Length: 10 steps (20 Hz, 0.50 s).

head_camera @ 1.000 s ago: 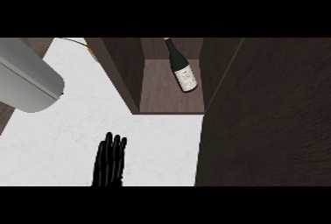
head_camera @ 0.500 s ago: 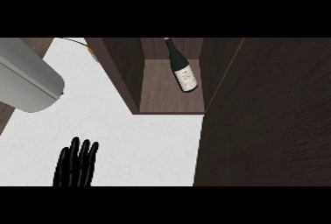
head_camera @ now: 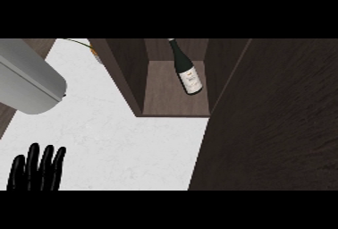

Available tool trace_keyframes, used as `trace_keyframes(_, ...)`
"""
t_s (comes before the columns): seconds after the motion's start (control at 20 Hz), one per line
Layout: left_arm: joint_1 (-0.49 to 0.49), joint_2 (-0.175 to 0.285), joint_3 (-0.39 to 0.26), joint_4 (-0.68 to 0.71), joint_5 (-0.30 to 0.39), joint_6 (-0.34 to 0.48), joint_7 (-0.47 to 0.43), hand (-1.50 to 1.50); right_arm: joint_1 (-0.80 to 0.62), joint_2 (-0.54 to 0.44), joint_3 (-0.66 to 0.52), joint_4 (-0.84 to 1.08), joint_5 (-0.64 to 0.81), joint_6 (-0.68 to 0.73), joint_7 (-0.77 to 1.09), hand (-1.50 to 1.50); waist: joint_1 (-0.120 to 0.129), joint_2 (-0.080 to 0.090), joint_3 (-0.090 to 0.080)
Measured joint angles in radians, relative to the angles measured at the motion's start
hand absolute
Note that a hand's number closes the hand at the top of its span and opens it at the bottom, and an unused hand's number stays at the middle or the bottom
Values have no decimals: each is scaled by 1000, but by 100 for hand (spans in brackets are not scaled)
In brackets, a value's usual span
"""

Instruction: Pick up the wine, place it into the cabinet and close the cabinet

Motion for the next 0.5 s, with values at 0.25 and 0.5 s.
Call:
trace_keyframes(0.25, 71, 50, 120, 1, 76, -98, -26, -150, -3, 16, 150, -5, 9, -3, 22, 150, -1, -2, -1)
trace_keyframes(0.5, 129, 99, 222, -4, 130, -168, -25, -150, -5, 46, 264, -6, 46, -62, 42, 150, -5, -5, -1)
